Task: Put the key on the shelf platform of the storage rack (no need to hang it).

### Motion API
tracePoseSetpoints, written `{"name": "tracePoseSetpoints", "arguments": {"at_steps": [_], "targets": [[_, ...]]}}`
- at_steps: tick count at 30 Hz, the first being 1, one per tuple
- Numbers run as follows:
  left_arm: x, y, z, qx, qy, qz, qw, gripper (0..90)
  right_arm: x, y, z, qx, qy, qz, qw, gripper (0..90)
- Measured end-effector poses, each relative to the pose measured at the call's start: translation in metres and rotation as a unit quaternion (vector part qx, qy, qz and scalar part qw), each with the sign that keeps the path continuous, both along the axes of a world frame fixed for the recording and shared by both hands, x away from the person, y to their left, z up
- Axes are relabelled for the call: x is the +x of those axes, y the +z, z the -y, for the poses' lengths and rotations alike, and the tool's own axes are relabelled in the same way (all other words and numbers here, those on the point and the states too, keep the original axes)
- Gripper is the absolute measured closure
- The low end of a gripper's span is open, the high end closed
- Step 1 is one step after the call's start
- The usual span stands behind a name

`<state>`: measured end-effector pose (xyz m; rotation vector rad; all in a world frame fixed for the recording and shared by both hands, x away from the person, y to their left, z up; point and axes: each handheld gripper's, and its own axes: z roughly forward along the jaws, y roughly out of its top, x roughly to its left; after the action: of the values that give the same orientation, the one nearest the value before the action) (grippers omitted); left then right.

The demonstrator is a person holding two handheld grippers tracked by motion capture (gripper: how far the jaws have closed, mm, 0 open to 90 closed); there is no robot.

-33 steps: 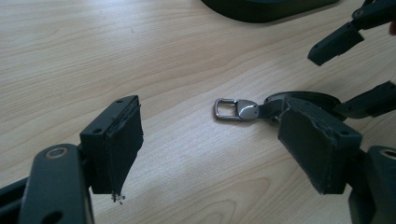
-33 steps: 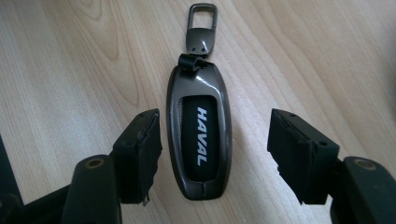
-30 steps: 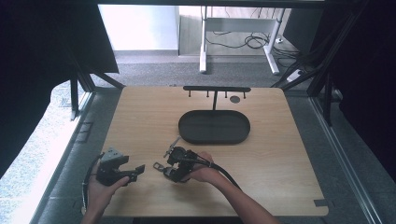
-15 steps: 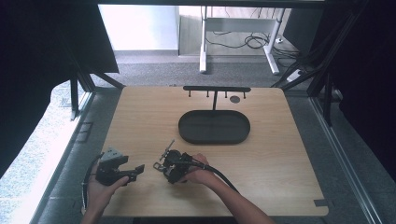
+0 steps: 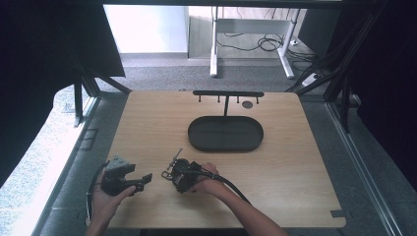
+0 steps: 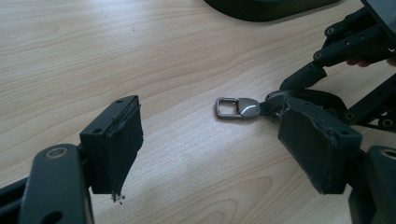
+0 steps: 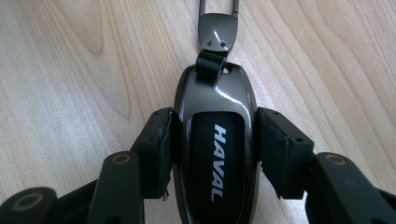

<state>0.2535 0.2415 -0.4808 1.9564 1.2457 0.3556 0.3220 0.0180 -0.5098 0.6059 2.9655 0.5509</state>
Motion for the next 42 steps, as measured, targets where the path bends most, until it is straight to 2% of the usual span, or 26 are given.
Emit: {"name": "tracePoseSetpoints", "arguments": {"at_steps": [10, 17, 21, 34, 42], "targets": [[0.000, 0.000, 0.000, 0.000, 0.002, 0.001, 1.0000, 22.3, 0.002, 0.002, 0.002, 0.004, -0.006, -0.012, 0.9999, 49.1], [0.000, 0.001, -0.001, 0.000, 0.002, 0.002, 1.0000, 22.3, 0.001, 0.021, 0.008, 0.038, 0.000, -0.008, 0.9992, 49.2], [0.000, 0.001, -0.001, 0.001, 0.002, 0.002, 1.0000, 22.3, 0.002, 0.036, 0.016, 0.060, -0.012, -0.009, 0.9981, 49.2], [0.000, 0.000, 0.002, 0.000, 0.002, 0.000, 1.0000, 22.3, 0.001, 0.069, 0.041, 0.085, -0.022, 0.017, 0.9960, 49.2], [0.000, -0.001, 0.003, 0.002, -0.001, 0.001, 1.0000, 22.3, 0.004, 0.078, 0.054, 0.093, -0.023, 0.025, 0.9951, 49.2]]}}
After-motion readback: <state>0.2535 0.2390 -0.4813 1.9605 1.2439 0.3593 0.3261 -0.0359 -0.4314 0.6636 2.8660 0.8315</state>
